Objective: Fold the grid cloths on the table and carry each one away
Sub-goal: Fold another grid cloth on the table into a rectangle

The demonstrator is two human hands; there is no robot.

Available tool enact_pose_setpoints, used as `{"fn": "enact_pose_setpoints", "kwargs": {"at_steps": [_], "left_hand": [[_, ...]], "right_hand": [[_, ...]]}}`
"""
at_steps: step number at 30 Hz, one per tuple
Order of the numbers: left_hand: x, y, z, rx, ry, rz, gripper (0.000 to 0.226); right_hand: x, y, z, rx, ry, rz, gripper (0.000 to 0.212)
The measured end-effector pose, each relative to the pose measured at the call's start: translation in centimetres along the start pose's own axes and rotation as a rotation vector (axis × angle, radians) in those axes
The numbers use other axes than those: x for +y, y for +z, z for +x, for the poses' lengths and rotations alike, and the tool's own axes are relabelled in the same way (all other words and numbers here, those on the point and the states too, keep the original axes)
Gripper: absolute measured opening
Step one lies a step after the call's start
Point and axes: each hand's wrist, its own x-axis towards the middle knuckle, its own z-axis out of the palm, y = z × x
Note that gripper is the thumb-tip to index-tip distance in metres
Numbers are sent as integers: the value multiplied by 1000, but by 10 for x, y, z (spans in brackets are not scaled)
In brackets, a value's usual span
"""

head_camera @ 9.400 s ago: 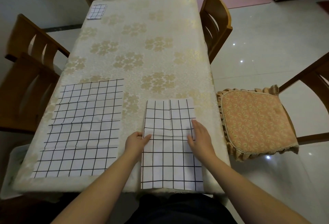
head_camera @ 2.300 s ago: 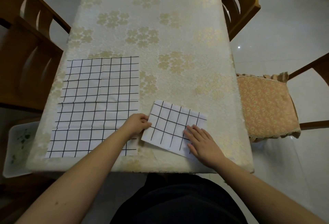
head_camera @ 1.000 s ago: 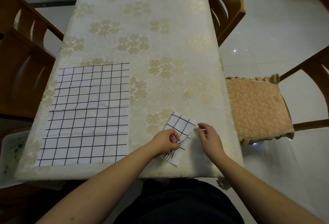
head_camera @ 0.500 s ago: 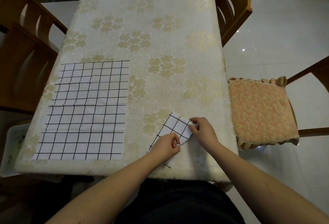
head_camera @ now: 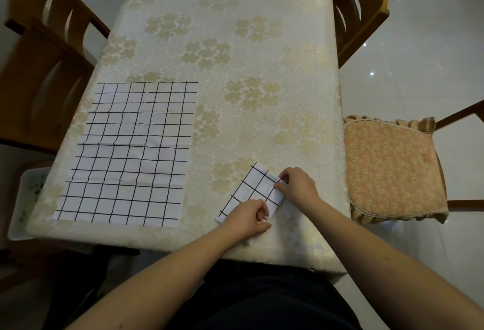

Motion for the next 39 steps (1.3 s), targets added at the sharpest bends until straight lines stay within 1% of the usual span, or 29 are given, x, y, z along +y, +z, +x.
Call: {"fn": "enact_pose_setpoints", "kwargs": {"at_steps": [2, 4, 7, 9, 10, 12, 13, 15, 17, 19, 23, 27, 29, 32, 35, 37, 39], "left_hand": [[1, -2, -2, -3, 18, -34, 20], [-1, -8, -5, 56, 23, -61, 18], [-10, -19, -6, 284, -10, -112, 15], [-19, -29, -5, 414, -56, -134, 24], [-23, -35, -4, 437, -77, -123, 32], [-31, -44, 4, 407, -112, -49, 45], [-33, -49, 8, 360, -131, -8, 46], [-35, -56, 14, 240, -144, 10, 37], [-36, -59, 18, 163, -108, 24, 25], [-33, -61, 19, 133, -83, 15, 14], [-20, -63, 16, 91, -89, -46, 7], [-10, -62, 15, 60, -32, 17, 4], [-6, -63, 16, 59, -19, 20, 4], [1, -63, 14, 72, -33, -52, 5], [6, -67, 10, 69, -79, -236, 11], [8, -70, 4, 15, -114, -373, 16], [6, -72, -3, -42, -141, -469, 17]], "right_hand": [[-1, -2, -1, -5, 2, 0, 22], [-1, -5, -3, -18, 1, 38, 17], [3, -11, -7, -43, 0, 169, 14], [7, -15, -10, -56, -17, 249, 14], [9, -17, -12, -68, -23, 279, 16], [13, -21, -16, -102, -25, 329, 20], [16, -22, -18, -118, -22, 363, 19], [23, -23, -22, -126, -19, 445, 13], [28, -24, -27, -108, -7, 523, 11], [33, -26, -32, -91, 4, 582, 10], [39, -31, -40, -128, 24, 661, 11], [42, -37, -52, -210, -34, 714, 16], [41, -39, -56, -177, -51, 689, 13], [41, -37, -60, -102, -32, 674, 16], [42, -36, -66, -61, 12, 768, 13], [45, -36, -72, -53, 50, 850, 14], [47, -37, -78, -58, 102, 949, 17]]}}
